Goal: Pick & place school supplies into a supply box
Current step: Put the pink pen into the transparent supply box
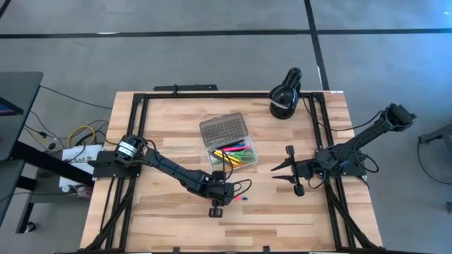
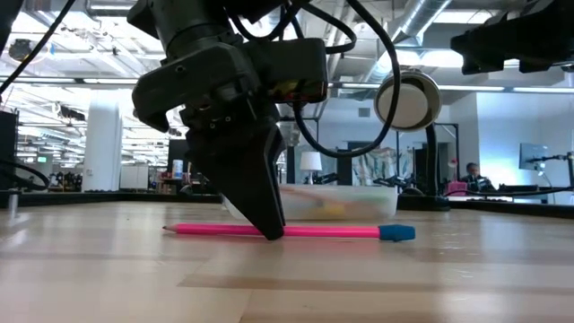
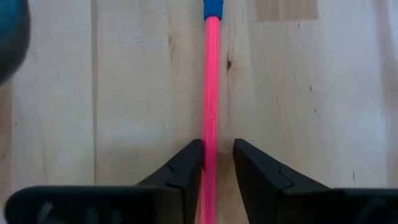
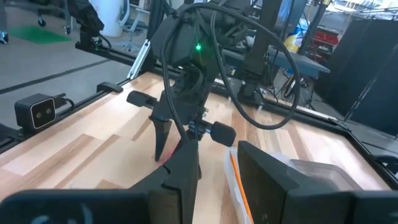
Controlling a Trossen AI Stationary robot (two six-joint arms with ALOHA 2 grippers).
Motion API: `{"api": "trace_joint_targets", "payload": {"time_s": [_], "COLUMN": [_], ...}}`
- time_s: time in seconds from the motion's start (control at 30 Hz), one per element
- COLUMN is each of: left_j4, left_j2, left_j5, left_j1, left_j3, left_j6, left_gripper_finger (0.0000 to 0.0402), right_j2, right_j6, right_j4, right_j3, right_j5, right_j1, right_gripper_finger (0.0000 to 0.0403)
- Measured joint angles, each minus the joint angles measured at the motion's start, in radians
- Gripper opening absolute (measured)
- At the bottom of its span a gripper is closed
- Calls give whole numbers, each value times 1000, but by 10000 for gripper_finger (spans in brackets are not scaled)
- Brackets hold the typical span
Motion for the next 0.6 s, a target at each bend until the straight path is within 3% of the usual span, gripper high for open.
{"api": "trace_joint_targets", "payload": {"time_s": [0.2, 0.6], "left_j4": [27, 74], "left_j2": [0, 1], "left_j5": [-1, -44], "left_j1": [0, 5], "left_j3": [0, -1], "left_j6": [-14, 36], "left_gripper_finger": [111, 112], "right_j2": [0, 0], "right_j6": [0, 1], "right_j4": [0, 0], "right_j3": [0, 0], "right_j5": [0, 0], "right_j1": [0, 0], "right_gripper_finger": [107, 107]}}
